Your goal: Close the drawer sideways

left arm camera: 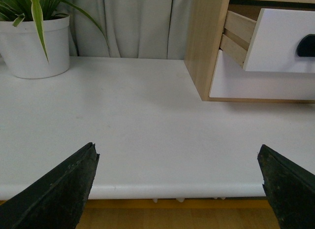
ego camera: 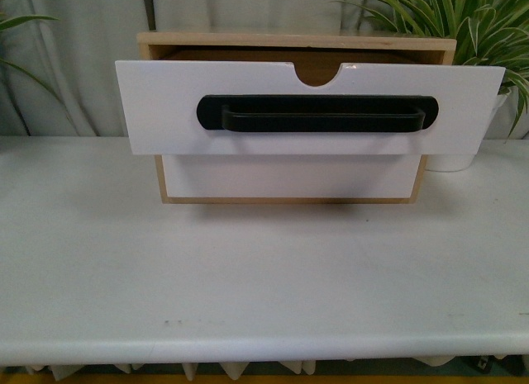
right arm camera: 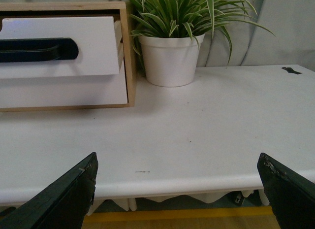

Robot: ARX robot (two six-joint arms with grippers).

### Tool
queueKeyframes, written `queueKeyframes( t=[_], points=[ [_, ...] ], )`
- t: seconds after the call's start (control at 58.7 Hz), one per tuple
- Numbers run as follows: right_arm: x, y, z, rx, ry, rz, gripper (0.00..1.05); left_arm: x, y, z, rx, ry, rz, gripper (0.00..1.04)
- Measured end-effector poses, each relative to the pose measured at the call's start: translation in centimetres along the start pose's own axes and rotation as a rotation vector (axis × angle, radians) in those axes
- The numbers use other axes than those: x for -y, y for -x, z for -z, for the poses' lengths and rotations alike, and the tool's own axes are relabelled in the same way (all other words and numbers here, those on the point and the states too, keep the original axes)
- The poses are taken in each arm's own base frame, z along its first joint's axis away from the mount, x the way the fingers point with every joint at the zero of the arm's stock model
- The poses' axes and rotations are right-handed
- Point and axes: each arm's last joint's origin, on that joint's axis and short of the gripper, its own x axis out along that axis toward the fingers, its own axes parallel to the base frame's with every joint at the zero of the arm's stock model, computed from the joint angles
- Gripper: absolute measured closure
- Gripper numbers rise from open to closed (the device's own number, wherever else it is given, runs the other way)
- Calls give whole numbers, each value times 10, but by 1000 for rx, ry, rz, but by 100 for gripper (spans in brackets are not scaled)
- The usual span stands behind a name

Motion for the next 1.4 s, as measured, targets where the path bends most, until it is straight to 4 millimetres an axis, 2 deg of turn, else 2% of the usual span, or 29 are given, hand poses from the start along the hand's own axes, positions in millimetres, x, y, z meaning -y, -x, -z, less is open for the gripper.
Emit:
queueKeyframes(
  t=[0.869, 0.92, 0.989, 1.04, 1.176, 1.312, 1.398],
  points=[
    [0, 0, 0, 0, 0, 0, 9, 0, 0, 0, 0, 0, 0, 6],
    [0, 0, 0, -74, -27, -13, 9, 0, 0, 0, 1, -10, -21, 6],
    [1, -3, -2, -202, -50, -22, 9, 1, -2, -5, 35, -120, -169, 6],
    [2, -7, -6, -234, -48, -20, 9, 2, -4, -9, 50, -209, -254, 6],
    [3, -20, -27, -214, 74, -18, 9, 6, -16, -16, 77, -472, -264, 6],
    [-1, -30, -41, -208, 336, -68, 9, 7, -31, -21, 152, -727, -195, 6],
    [-6, -39, -50, -202, 616, -138, 9, 7, -44, -21, 222, -955, -135, 6]
  ],
)
